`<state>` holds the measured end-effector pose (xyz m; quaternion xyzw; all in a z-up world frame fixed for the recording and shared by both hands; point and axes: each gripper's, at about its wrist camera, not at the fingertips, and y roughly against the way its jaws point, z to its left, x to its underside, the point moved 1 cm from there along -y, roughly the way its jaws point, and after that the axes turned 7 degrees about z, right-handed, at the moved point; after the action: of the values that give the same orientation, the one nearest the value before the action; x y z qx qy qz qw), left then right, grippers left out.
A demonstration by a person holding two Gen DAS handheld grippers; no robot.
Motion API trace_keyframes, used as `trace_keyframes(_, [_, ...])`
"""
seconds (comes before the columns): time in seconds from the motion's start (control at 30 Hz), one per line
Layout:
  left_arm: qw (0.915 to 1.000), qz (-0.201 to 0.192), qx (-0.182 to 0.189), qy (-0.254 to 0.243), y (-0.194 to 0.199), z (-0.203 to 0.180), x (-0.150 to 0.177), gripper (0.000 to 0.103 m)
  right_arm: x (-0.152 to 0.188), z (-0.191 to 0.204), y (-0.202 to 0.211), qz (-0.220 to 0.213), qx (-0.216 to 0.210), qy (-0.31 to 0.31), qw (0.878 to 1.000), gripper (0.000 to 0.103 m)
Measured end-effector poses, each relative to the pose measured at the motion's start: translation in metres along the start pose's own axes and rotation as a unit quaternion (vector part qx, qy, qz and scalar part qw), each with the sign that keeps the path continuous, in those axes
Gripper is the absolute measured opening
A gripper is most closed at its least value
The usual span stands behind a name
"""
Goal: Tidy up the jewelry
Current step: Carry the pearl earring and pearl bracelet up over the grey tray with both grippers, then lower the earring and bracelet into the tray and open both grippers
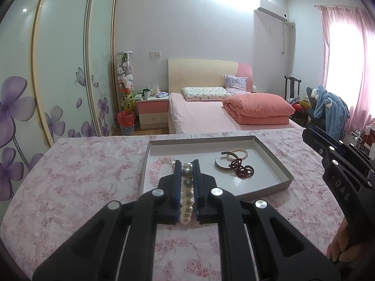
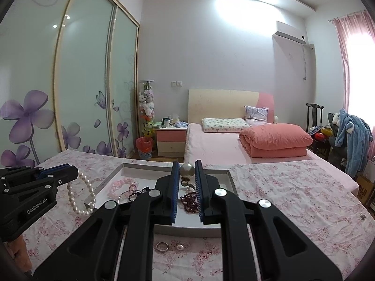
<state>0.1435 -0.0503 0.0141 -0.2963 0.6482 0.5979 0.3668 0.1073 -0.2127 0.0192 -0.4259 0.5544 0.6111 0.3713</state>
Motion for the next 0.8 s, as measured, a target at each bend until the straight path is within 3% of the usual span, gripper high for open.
trace_keyframes(0.33, [0.9999, 0.011, 0.004, 0.005, -0.017, 0.002, 0.0, 0.01, 0.002, -0.004, -0.02, 0.011, 0.001, -0.002, 1.0, 0.014])
trace_keyframes(0.53, [0.9997, 0.014, 0.019, 0.005, -0.034, 0.003, -0.018, 0.01, -0.006, -0.005, -0.041, 0.026, -0.009, -0.002, 1.0, 0.014])
trace_keyframes(0.8, [0.9983, 0.037, 0.041, 0.02, -0.083, 0.006, -0.042, 0.01, -0.005, -0.015, -0.103, 0.095, -0.041, -0.036, 0.994, 0.014])
